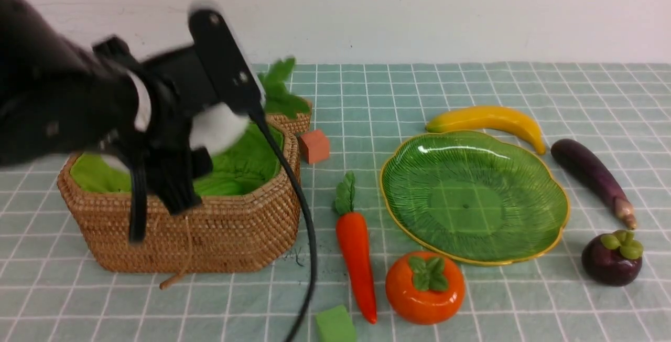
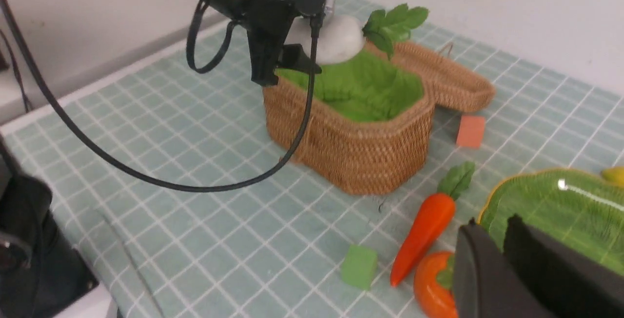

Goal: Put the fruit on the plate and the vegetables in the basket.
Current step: Take a daikon with your left arm and place it on the basket on the left.

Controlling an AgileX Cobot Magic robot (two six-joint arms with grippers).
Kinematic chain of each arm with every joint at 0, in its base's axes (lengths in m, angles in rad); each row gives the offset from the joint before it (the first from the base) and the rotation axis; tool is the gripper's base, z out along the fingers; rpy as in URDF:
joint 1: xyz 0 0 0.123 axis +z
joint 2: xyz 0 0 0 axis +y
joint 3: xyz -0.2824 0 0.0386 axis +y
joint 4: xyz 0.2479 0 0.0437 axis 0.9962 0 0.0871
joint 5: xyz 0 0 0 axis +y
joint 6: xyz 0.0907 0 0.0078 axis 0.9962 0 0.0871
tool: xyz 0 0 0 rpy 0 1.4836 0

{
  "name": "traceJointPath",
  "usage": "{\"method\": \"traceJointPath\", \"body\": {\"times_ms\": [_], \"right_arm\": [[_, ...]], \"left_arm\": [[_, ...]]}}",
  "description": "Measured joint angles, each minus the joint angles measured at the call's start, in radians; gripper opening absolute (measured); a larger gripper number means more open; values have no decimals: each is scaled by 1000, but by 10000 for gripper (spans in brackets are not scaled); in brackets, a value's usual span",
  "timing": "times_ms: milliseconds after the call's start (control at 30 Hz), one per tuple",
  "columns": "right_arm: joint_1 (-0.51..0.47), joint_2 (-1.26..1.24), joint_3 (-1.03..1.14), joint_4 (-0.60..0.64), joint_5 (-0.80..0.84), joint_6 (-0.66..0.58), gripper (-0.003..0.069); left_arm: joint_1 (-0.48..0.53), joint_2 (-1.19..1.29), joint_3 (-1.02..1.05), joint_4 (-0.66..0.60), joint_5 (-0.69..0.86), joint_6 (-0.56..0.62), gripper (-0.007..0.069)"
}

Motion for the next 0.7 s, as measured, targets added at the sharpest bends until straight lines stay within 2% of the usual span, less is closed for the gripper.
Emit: {"method": "traceJointPath", "body": {"times_ms": [167, 300, 400, 500, 567, 700], "right_arm": [[0, 0, -1, 10, -29, 0, 90], [0, 0, -1, 16, -2, 0, 94], [0, 0, -1, 28, 11, 0, 95], [0, 0, -1, 35, 12, 0, 95], [0, 0, -1, 39, 13, 0, 97], [0, 0, -1, 40, 14, 0, 98]], "left_arm": [[119, 122, -59, -58, -8, 187, 498], [151, 203, -60, -60, -25, 211, 498], [156, 227, -60, -15, -35, 171, 500], [156, 228, -60, 17, -49, 115, 535], [156, 228, -60, 59, -66, 22, 629], [156, 228, -60, 73, -63, -85, 666]]}}
